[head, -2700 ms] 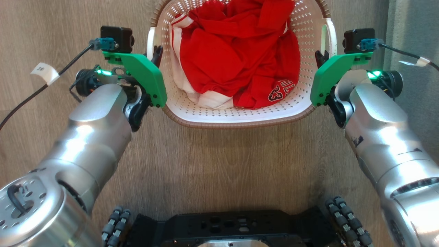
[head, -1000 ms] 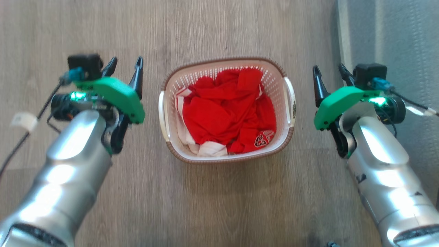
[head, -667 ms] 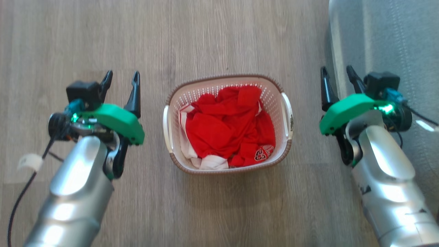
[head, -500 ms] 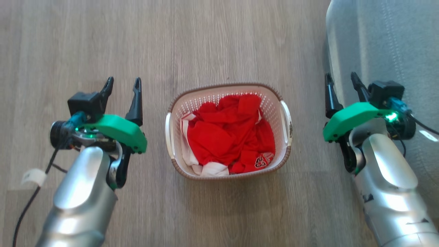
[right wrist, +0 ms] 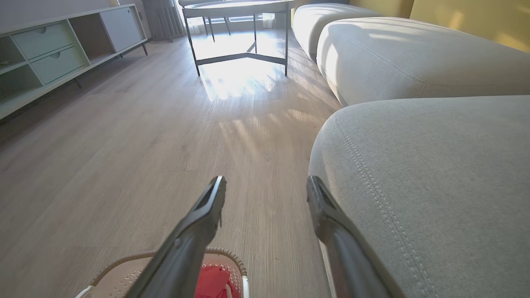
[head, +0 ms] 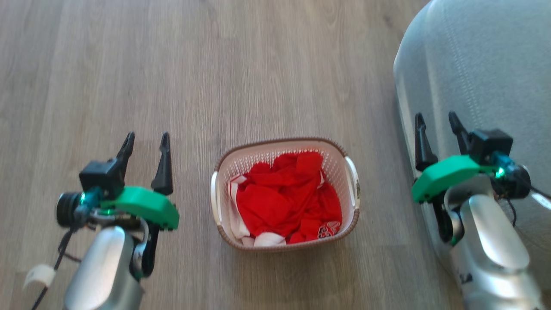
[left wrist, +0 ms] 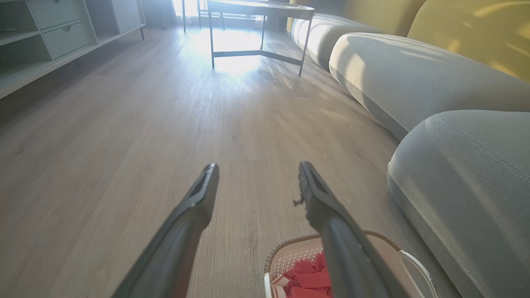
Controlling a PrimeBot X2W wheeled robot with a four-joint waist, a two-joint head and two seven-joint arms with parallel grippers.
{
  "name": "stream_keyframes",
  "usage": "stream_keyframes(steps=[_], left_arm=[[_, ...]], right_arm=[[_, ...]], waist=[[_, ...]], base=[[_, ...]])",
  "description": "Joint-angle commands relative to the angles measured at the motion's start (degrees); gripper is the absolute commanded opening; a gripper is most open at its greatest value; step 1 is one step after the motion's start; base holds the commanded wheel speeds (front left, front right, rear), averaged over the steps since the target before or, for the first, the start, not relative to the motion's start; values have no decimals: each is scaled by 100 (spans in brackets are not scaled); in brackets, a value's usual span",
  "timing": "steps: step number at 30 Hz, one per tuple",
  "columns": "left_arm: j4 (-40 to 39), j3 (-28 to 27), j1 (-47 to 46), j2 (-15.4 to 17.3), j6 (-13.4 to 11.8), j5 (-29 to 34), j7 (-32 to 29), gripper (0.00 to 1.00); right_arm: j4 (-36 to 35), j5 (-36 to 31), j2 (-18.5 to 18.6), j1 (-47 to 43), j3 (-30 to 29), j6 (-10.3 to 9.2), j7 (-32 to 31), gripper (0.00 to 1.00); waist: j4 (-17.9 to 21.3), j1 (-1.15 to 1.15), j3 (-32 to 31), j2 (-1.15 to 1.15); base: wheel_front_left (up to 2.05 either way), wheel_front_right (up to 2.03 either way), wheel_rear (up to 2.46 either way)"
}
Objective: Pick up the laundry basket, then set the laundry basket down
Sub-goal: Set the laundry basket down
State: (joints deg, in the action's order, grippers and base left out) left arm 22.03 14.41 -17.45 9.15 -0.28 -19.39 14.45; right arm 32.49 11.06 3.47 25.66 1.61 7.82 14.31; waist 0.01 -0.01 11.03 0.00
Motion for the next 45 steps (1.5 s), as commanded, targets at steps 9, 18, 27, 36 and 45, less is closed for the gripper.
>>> stream_keyframes(steps=[9, 18, 27, 36, 45], left_arm=[[-851, -417, 762, 159, -247, 64, 54, 100], [-1464, -417, 1572, 142, -550, 44, -101, 100], [-1836, -383, 1994, 190, -677, 15, -275, 100], [-1872, -353, 2040, 228, -718, -11, -321, 100], [-1862, -336, 2054, 232, -758, -27, -299, 100]], right_arm=[[-593, -111, -59, -639, 122, -33, 69, 100], [-955, -165, -59, -1294, 76, -33, 69, 100], [-1191, -227, -59, -1747, -25, -33, 69, 100], [-1355, -256, -59, -1902, -173, -33, 8, 100], [-1408, -262, -59, -1913, -186, -33, -42, 100]], waist=[[68, 1, -543, 0], [15, 1, -929, 0], [-31, 1, -1149, 0], [-105, 1, -1184, 0], [-89, 1, -1203, 0]], base=[[0, 0, 0], [0, 0, 0], [0, 0, 0], [0, 0, 0], [0, 0, 0]])
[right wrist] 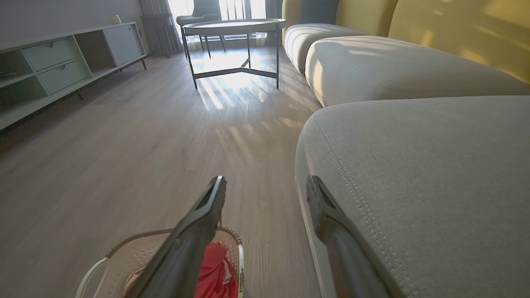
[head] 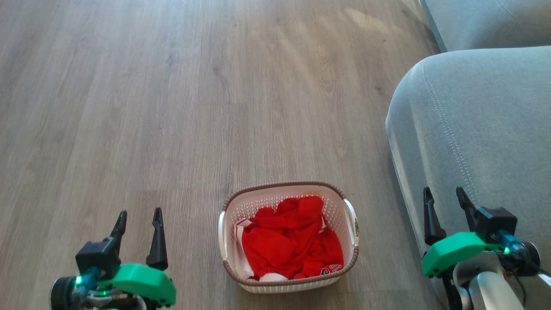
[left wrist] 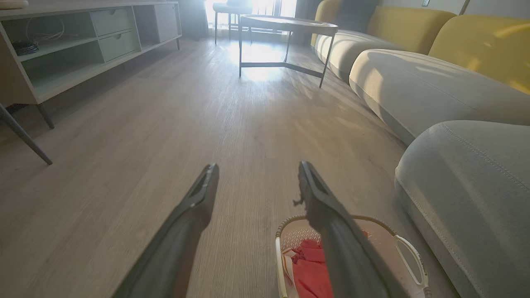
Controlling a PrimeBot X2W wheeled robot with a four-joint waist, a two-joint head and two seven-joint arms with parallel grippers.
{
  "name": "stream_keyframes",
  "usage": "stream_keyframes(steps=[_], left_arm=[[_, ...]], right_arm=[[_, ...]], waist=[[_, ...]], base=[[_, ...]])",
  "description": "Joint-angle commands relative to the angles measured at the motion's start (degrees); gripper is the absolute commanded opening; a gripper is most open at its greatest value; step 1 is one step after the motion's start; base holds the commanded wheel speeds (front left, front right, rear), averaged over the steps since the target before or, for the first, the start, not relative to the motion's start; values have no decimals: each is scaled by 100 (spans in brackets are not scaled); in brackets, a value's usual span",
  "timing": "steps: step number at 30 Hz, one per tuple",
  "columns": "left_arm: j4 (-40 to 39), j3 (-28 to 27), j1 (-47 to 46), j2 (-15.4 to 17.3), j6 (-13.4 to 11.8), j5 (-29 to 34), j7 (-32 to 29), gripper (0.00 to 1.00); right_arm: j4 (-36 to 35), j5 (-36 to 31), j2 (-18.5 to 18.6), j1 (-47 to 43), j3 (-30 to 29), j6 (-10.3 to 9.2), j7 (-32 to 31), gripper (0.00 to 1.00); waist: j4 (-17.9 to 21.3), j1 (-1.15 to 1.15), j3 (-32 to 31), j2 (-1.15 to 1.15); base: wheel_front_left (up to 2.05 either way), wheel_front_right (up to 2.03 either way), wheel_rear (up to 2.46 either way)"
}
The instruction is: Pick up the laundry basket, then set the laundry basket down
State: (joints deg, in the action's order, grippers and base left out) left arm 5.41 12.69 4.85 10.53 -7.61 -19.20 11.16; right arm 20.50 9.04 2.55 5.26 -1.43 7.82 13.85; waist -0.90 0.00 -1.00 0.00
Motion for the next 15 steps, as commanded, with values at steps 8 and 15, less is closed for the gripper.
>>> stream_keyframes(steps=[8, 15], left_arm=[[-152, -167, -214, 119, -39, -73, 65, 100], [-122, -134, -232, 110, -52, -96, 74, 100]], right_arm=[[-251, -76, 32, 132, 125, -33, -21, 100], [-293, -113, 32, 121, 123, -33, -46, 100]], waist=[[17, 0, 2, 0], [16, 0, 3, 0]], base=[[0, 0, 0], [0, 0, 0]])
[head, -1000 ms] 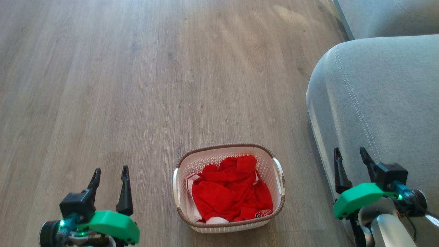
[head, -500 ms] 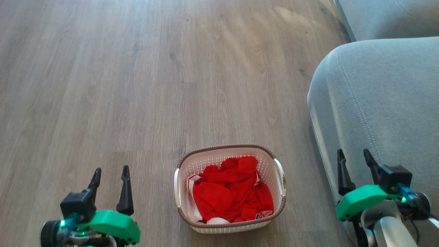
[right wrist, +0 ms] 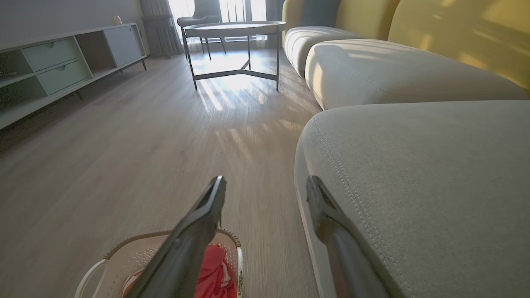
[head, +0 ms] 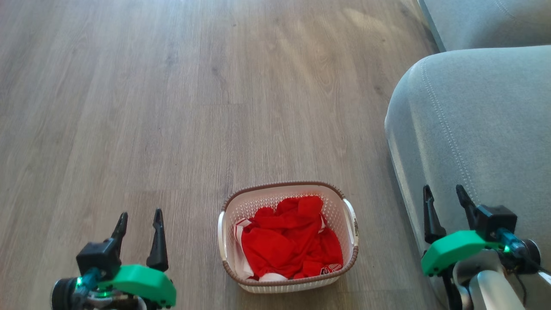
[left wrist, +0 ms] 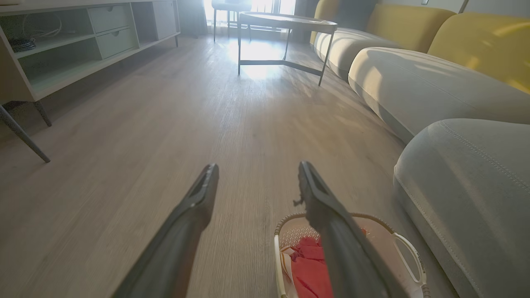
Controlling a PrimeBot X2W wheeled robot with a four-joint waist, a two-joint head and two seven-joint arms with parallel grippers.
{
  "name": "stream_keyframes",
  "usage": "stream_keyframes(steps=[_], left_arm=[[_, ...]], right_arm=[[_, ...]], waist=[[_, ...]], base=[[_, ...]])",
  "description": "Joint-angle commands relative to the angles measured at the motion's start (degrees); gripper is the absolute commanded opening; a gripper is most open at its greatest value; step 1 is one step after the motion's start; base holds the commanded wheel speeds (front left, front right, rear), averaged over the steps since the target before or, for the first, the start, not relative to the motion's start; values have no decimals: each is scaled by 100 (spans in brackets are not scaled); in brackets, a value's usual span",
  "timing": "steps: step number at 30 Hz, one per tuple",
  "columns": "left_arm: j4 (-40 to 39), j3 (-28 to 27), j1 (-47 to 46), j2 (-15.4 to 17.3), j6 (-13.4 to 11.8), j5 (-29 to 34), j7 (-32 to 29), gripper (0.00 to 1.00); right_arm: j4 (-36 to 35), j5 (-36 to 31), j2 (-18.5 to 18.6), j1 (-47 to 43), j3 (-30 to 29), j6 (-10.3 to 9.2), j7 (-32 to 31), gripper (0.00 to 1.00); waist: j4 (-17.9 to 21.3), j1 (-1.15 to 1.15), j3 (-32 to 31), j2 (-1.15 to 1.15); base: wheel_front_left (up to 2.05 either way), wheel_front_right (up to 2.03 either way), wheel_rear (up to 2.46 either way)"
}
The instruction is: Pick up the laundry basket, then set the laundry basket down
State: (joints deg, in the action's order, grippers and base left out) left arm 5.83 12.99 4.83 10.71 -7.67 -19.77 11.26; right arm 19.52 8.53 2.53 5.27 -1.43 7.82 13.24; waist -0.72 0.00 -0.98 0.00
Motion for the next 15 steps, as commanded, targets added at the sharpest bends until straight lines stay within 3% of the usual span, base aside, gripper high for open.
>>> stream_keyframes(steps=[1, 15], left_arm=[[12, 4, 0, -2, 2, 0, -1, 0], [216, -159, -88, -96, 152, -735, -164, 0]], right_arm=[[4, 1, -1, 0, 1, 0, -4, 0], [91, 825, -11, 14, -65, -3, -218, 0]], waist=[[0, 0, 0, 0], [7, 0, 12, 0]], base=[[0, 0, 0], [0, 0, 0]])
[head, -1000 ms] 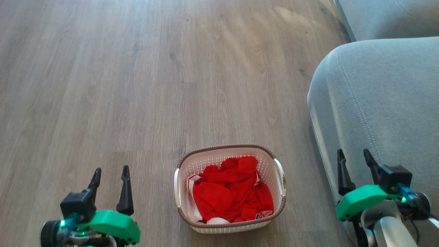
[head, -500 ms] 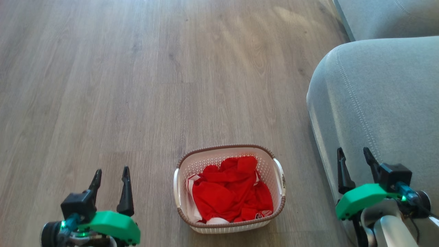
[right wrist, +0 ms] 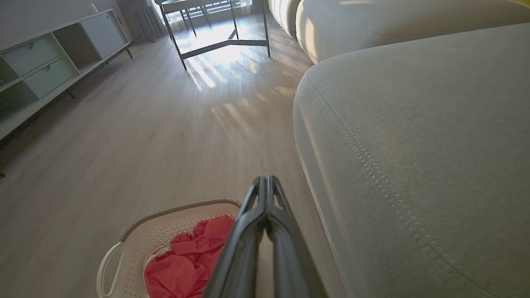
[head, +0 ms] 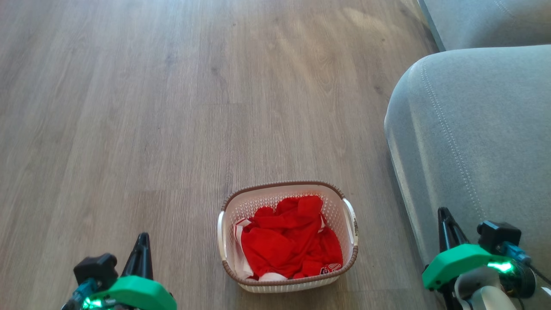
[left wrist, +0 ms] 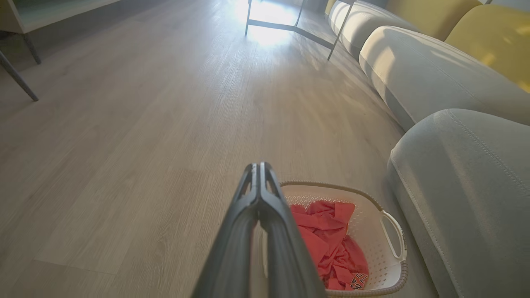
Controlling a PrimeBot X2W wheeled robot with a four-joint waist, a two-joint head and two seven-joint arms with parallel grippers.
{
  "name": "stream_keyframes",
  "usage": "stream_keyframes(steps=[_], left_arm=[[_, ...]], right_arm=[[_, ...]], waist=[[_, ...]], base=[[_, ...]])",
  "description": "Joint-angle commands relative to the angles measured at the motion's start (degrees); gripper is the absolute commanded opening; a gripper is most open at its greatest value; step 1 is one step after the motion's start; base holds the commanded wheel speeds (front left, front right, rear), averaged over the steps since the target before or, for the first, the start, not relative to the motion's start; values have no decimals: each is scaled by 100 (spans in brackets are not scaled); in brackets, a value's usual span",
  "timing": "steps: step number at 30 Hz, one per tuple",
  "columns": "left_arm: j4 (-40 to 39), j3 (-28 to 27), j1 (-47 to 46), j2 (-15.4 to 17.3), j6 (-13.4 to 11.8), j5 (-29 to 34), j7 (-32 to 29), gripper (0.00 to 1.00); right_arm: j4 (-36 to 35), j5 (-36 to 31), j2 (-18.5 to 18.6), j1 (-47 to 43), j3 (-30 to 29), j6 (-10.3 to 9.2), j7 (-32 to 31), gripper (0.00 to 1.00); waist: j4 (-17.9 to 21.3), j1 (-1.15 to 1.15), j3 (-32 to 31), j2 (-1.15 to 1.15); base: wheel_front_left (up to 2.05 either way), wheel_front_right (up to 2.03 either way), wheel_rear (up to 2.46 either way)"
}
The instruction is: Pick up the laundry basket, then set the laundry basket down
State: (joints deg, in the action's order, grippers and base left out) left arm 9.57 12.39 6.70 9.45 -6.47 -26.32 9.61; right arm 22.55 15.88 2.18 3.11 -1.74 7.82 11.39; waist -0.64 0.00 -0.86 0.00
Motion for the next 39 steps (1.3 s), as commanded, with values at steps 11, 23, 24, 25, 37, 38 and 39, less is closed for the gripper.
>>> stream_keyframes(steps=[11, 23, 24, 25, 37, 38, 39], left_arm=[[-83, -252, -380, -22, 166, -729, -140, 0], [-23, -411, -480, -77, 300, -1378, -284, 0], [-19, -425, -489, -82, 312, -1436, -297, 0], [-14, -440, -497, -88, 324, -1495, -311, 0], [43, -619, -601, -152, 469, -2198, -472, 0], [48, -634, -610, -158, 481, -2256, -486, 0], [53, -649, -619, -163, 493, -2315, -500, 0]], right_arm=[[-290, 826, 28, 224, -63, -6, -188, 0], [-353, 1562, 33, 231, -106, -9, -360, 0], [-358, 1629, 33, 232, -110, -9, -375, 0], [-364, 1695, 33, 233, -114, -10, -391, 0], [-430, 2498, 38, 243, -163, -13, -580, 0], [-436, 2565, 39, 244, -167, -13, -596, 0], [-441, 2632, 39, 244, -171, -13, -611, 0]], waist=[[6, 0, 10, 0], [12, 0, 20, 0], [13, 0, 21, 0], [13, 0, 22, 0], [20, 0, 33, 0], [21, 0, 34, 0], [21, 0, 35, 0]], base=[[0, 0, 0], [0, 0, 0], [0, 0, 0], [0, 0, 0], [0, 0, 0], [0, 0, 0], [0, 0, 0]])
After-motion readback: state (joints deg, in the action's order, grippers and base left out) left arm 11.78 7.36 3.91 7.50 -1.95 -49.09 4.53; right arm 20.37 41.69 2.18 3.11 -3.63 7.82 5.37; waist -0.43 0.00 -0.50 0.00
